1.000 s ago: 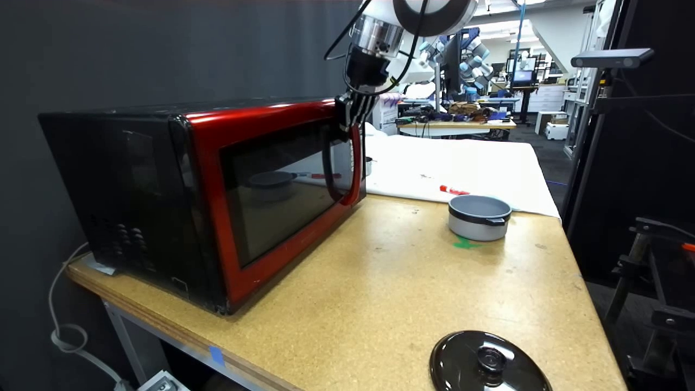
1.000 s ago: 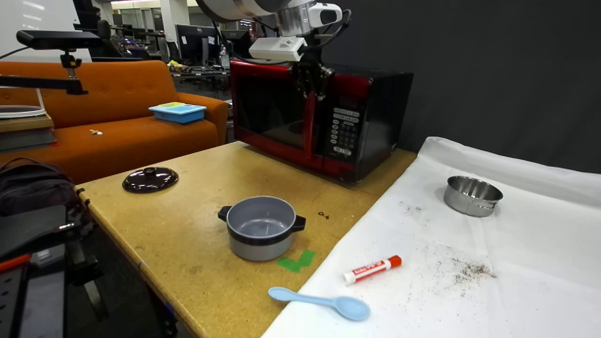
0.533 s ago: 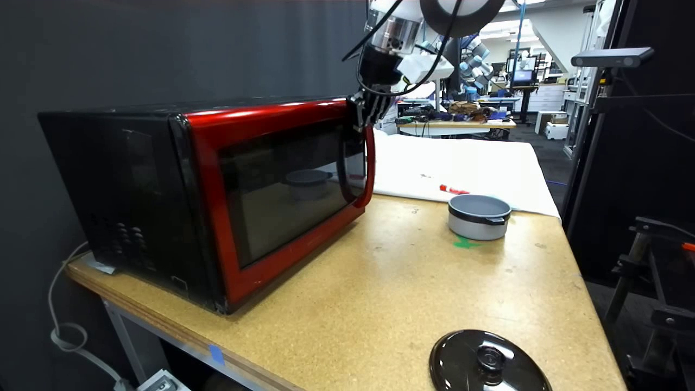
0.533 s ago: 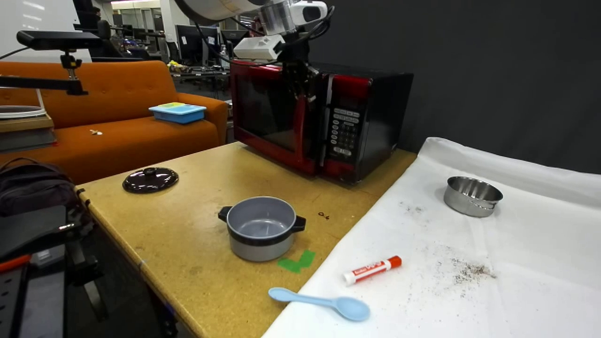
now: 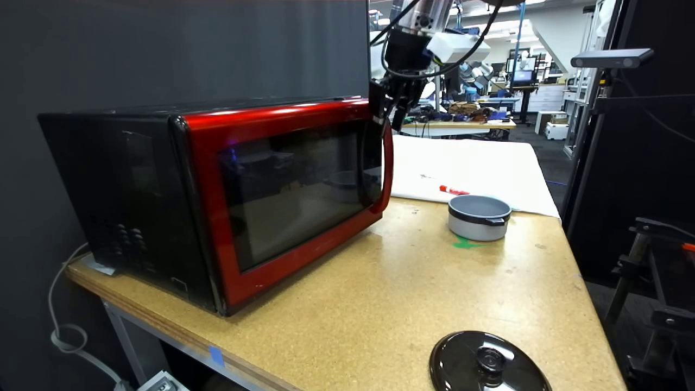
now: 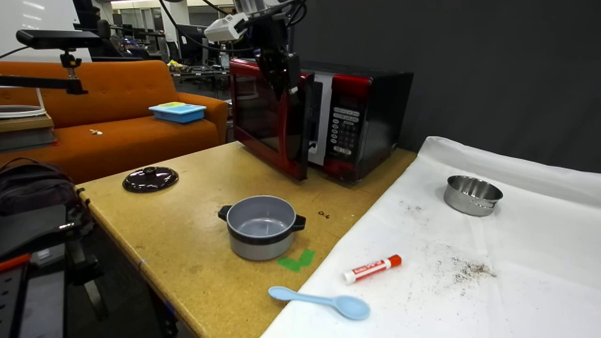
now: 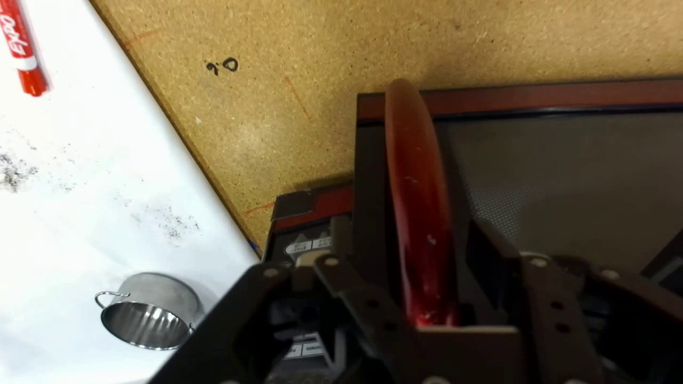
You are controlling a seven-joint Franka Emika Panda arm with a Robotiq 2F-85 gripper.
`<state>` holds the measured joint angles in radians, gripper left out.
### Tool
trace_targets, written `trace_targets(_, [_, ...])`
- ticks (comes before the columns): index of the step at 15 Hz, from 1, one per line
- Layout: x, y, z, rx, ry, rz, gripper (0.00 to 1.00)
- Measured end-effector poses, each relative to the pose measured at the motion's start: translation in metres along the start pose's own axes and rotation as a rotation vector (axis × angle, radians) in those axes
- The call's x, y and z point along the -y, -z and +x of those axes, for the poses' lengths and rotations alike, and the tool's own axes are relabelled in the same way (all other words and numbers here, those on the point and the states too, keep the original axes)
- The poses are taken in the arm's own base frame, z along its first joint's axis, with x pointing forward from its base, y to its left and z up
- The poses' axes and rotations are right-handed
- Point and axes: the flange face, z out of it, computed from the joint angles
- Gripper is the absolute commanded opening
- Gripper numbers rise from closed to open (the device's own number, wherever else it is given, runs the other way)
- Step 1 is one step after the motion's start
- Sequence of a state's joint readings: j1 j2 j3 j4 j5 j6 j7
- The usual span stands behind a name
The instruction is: Open the microwave door
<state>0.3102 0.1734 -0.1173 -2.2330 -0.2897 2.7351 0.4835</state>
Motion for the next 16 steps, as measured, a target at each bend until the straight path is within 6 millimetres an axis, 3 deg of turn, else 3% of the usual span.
trace_targets(1, [0.003, 0.006, -0.004, 0.02, 0.007, 0.009, 0.98])
trace_targets(2, [0.006, 0.012, -0.009, 0.047, 0.021, 0.027, 1.0])
trace_targets(5, [0.017, 0.034, -0.021, 0.129, 0.086, 0.095, 1.0])
trace_targets(7, [0.006, 0.057, -0.019, 0.149, 0.095, 0.093, 1.0])
trace_targets(12, [-0.039, 0.113, 0.008, 0.143, 0.061, 0.082, 1.0])
trace_targets(16, [-0.043, 0.146, 0.043, 0.111, 0.053, 0.087, 1.0])
